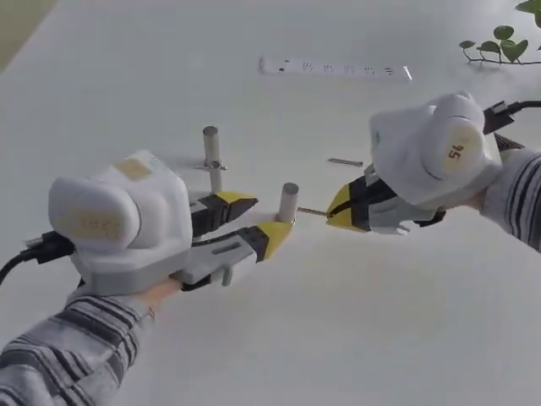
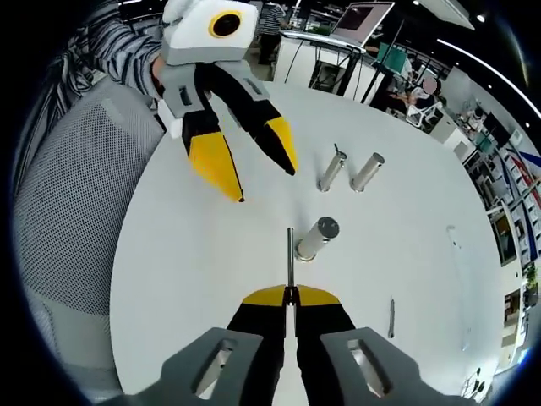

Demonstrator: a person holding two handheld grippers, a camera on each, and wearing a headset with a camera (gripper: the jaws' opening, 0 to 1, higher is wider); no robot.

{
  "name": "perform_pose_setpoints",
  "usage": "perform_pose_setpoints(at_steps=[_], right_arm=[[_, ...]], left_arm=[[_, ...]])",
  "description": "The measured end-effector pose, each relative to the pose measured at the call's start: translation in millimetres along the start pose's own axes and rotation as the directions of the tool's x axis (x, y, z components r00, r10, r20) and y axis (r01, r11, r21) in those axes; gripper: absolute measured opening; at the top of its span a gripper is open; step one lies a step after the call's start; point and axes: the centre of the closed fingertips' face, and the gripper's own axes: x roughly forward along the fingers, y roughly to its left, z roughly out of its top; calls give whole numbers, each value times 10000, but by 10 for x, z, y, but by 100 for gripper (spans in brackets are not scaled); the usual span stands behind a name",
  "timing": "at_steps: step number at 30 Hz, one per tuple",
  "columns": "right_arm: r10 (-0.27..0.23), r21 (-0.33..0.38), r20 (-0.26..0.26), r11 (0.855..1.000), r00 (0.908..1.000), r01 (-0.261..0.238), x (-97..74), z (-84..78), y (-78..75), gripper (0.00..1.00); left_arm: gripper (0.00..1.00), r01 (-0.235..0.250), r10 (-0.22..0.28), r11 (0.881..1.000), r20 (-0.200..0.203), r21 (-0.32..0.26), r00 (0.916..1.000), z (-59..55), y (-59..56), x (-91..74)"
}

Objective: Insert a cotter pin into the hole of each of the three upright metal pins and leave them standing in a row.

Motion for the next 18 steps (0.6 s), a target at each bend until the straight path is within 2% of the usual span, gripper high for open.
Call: perform_pose_setpoints(at_steps=[2,6,10,18], right_arm=[[-12,36,-85,10000,10000,13,14,-25,-43,0],[-129,118,-169,9998,9998,131,36,-56,-131,0],[-221,236,-248,9995,9994,227,43,-74,-167,0],[-184,262,-367,9995,9992,194,84,-74,-173,0]], left_arm=[[29,-80,80,10000,-21,-9,10000,-13,14,32],[31,-469,478,9983,-277,336,9985,-55,86,98],[30,-978,980,9952,-428,56,9943,-90,192,163],[27,-1314,1309,9913,-774,-12,9884,-162,253,335]])
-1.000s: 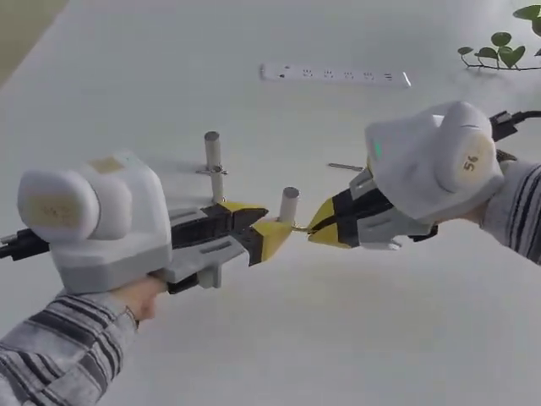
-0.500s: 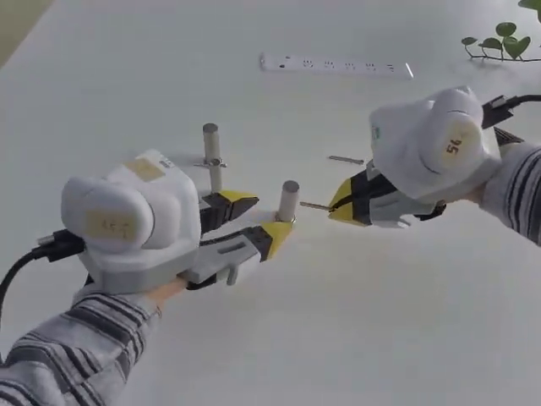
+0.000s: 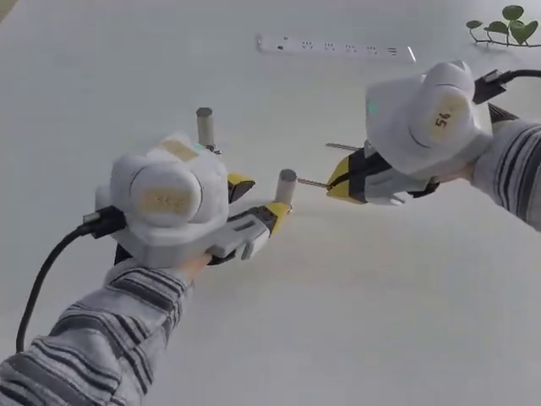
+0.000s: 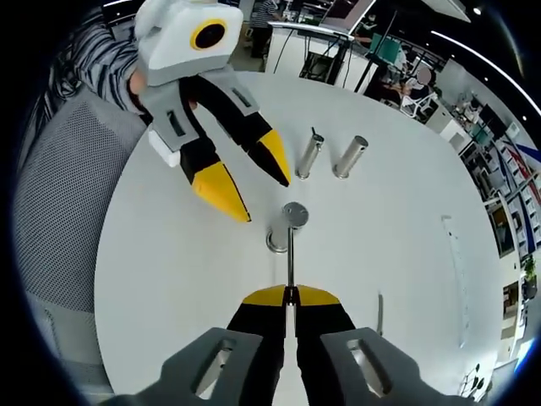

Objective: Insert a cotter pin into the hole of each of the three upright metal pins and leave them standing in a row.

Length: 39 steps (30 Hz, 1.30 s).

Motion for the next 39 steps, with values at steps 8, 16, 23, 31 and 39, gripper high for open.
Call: perform_pose_setpoints(at_steps=[8,16,23,31,39], right_arm=[[49,-45,-106,10000,9999,-50,20,-2,-13,0],[-24,-324,-255,9995,9997,16,48,-27,-63,0],[-19,-343,-147,9994,9999,14,26,13,-60,0],[15,-425,-53,9991,10000,-17,13,59,-63,0],[105,-383,213,9992,9997,-97,22,158,-47,0]], left_arm=[[23,-64,60,9997,-160,-246,9999,-43,-16,163],[17,-182,158,9985,-465,-513,9988,-120,-21,289],[15,-226,191,9980,-583,-590,9981,-166,-25,328],[11,-311,281,9974,-461,-654,9985,-129,-5,352],[11,-327,294,9972,-496,-669,9983,-129,-5,356]])
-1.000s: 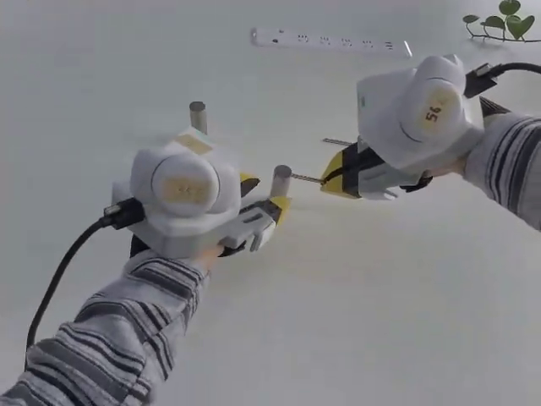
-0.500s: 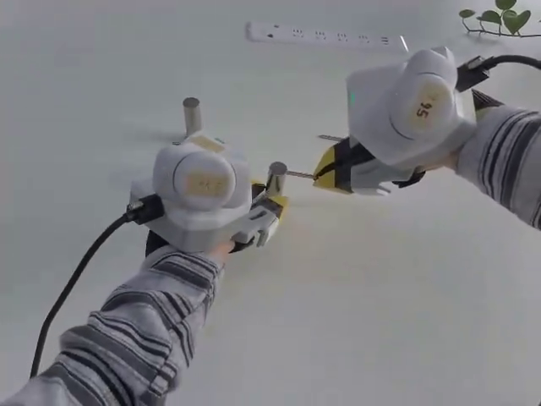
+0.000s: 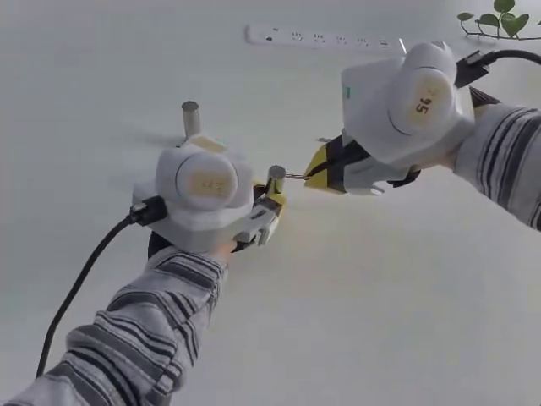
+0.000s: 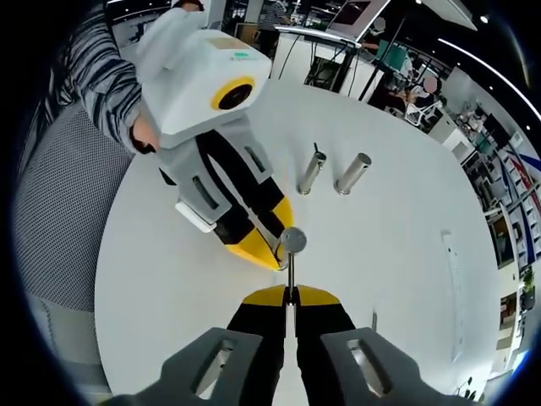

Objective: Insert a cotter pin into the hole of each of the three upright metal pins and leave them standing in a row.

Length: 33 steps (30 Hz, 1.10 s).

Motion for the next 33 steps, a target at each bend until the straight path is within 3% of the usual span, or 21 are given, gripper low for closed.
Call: perform_pose_setpoints(at_steps=[18,21,25,28,33], right_arm=[[-138,-518,351,9985,9993,156,82,107,-40,0],[-233,-114,760,9996,9968,242,94,142,-55,0],[-242,142,915,9996,9955,230,65,147,-59,1],[-319,525,1119,9983,9932,261,8,160,-73,7],[-391,694,964,9971,9946,324,-33,85,-68,4]], left_arm=[[10,5,-5,10000,63,79,10000,-1,-8,0],[10,-19,19,10000,69,72,10000,-2,-10,-1],[10,-31,31,10000,68,49,10000,-3,-11,-2],[10,-46,46,10000,64,-24,10000,-3,-12,-3],[10,-53,54,9999,56,-110,10000,-2,-11,-3]])
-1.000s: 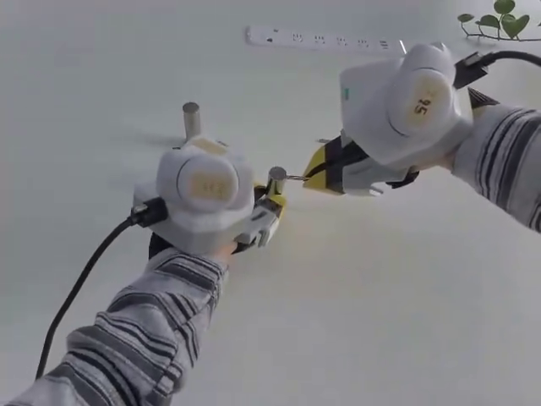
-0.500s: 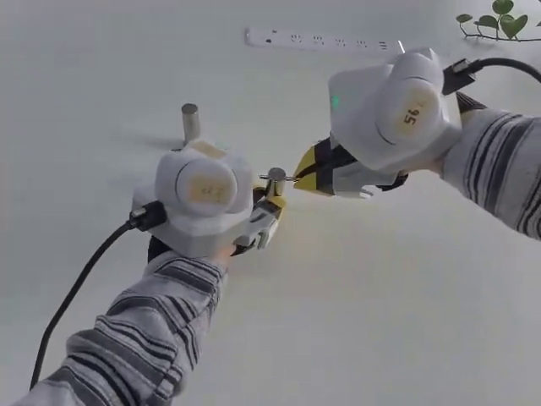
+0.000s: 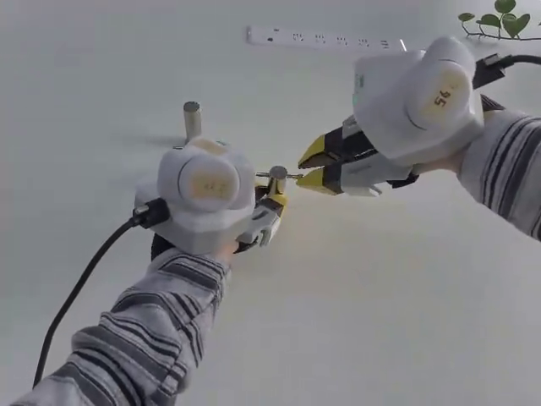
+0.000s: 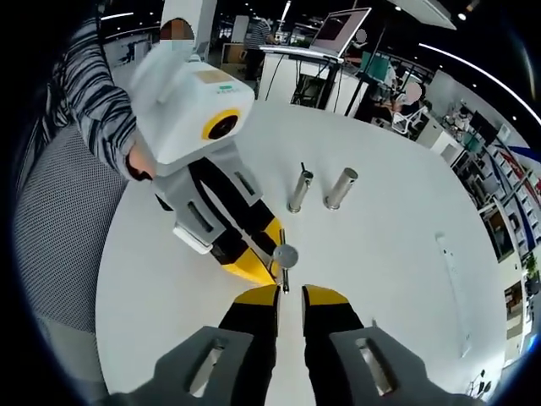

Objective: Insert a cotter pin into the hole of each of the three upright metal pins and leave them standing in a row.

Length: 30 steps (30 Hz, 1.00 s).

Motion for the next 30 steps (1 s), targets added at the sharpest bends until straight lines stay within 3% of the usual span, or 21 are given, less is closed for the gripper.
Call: perform_pose_setpoints(at_steps=[6,26,30], right_arm=[[92,341,91,9994,9999,-95,-7,2,42,0],[131,257,153,9996,9998,-135,71,89,81,0],[94,290,170,9995,9998,-99,88,88,69,0]], left_arm=[[10,-23,23,10000,0,-63,10000,-2,5,5],[11,-35,35,9992,-24,-400,10000,-18,17,1],[17,-58,56,9994,-57,-351,10000,-27,11,4]])
